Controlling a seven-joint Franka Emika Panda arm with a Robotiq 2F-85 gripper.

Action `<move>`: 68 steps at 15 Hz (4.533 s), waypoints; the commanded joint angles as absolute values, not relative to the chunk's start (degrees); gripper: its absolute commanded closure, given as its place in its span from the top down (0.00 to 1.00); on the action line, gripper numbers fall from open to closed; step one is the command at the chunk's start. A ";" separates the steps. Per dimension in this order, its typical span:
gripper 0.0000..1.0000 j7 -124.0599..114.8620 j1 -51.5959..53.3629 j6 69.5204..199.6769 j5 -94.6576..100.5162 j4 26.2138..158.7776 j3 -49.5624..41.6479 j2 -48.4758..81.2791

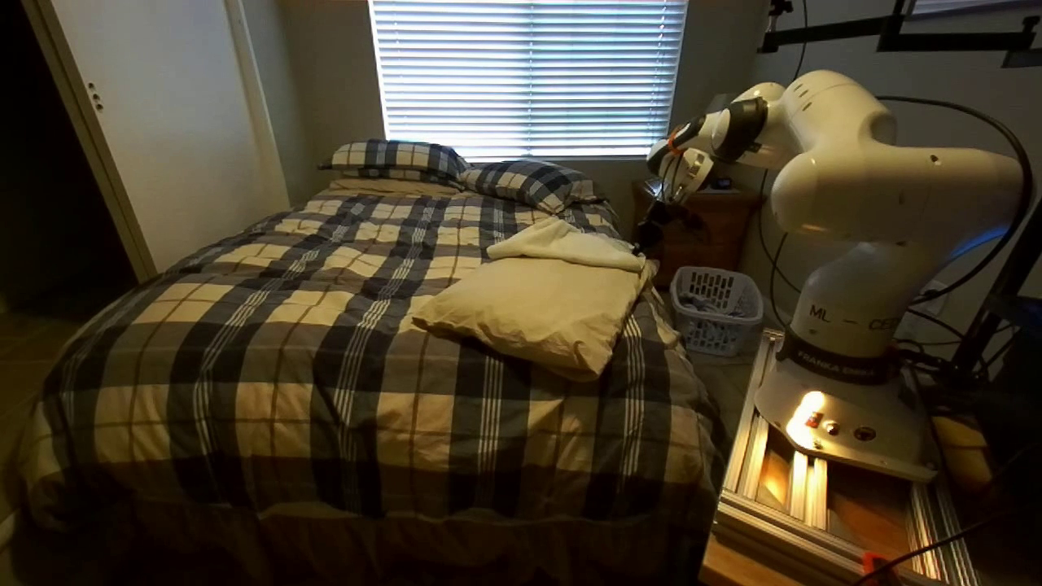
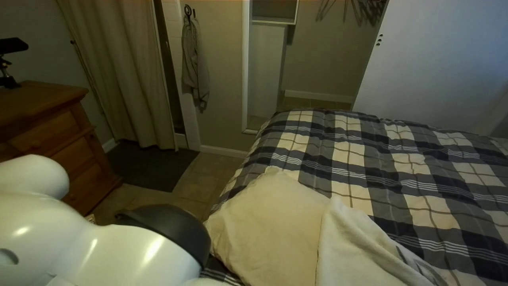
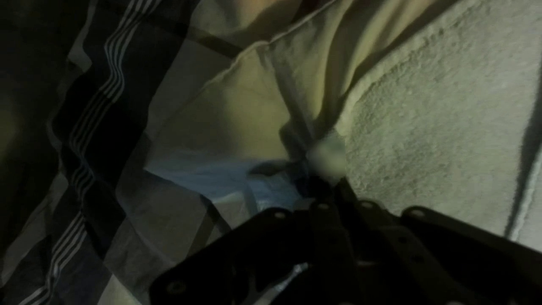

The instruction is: Fold the towel

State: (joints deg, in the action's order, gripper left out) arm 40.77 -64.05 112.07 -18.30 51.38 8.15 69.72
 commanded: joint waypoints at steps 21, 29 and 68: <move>0.01 36.77 -56.83 112.40 -14.39 54.43 1.15 61.40; 0.01 34.87 -49.16 111.33 -8.88 53.61 -1.28 58.94; 0.01 50.88 -35.65 120.13 -9.32 78.60 6.83 41.92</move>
